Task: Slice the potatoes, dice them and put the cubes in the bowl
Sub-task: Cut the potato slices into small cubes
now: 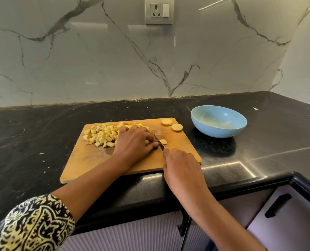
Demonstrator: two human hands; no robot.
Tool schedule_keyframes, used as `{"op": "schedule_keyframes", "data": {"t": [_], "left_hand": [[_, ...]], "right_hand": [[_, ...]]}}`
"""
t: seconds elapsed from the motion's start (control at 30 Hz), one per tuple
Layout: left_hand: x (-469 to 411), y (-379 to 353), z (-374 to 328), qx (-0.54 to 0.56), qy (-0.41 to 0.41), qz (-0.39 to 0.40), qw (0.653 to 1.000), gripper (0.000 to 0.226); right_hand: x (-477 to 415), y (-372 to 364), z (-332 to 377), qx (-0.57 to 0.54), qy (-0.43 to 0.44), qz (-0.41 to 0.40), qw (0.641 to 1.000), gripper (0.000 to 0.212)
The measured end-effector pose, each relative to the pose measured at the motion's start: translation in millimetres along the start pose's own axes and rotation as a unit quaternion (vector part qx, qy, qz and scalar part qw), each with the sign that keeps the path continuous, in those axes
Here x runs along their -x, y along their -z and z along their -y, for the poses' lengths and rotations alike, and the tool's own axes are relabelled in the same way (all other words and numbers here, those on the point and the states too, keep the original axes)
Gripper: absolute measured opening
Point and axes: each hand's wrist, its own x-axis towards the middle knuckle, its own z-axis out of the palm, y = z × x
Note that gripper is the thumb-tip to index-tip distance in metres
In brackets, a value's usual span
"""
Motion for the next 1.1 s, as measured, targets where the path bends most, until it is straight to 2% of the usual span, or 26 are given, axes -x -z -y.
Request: {"op": "schedule_keyframes", "data": {"t": [0.1, 0.2, 0.37, 0.53, 0.73, 0.9, 1.1], "left_hand": [[0.0, -0.4, 1.7, 0.002, -0.004, -0.004, 1.0, 0.032], [0.4, 0.0, 1.9, 0.012, -0.005, -0.006, 1.0, 0.033], [3.1, 2.3, 5.7, 0.054, 0.009, 0.006, 0.998, 0.031], [5.6, 2.7, 11.0, 0.041, 0.025, 0.0, 0.999, 0.032], [4.3, -0.4, 10.8, 0.019, 0.02, 0.001, 1.0, 0.031], [1.1, -0.7, 9.8, 0.019, 0.029, 0.0, 0.999, 0.029], [0.6, -0.8, 10.9, 0.029, 0.033, -0.01, 0.999, 0.028]], "right_hand": [[34.8, 3.5, -7.0, -0.026, 0.026, -0.02, 0.999, 0.052], [49.6, 23.0, -15.9, -0.044, 0.021, -0.017, 0.999, 0.044], [34.9, 37.4, -24.5, -0.066, 0.002, -0.04, 0.997, 0.04], [18.9, 20.4, -14.9, -0.076, -0.001, -0.072, 0.995, 0.043], [12.7, 7.1, -8.4, -0.066, 0.018, -0.057, 0.996, 0.042], [-9.6, 2.3, 3.1, -0.014, 0.008, 0.003, 1.0, 0.034], [30.2, 12.1, -13.2, -0.035, 0.039, 0.013, 0.999, 0.047]]}}
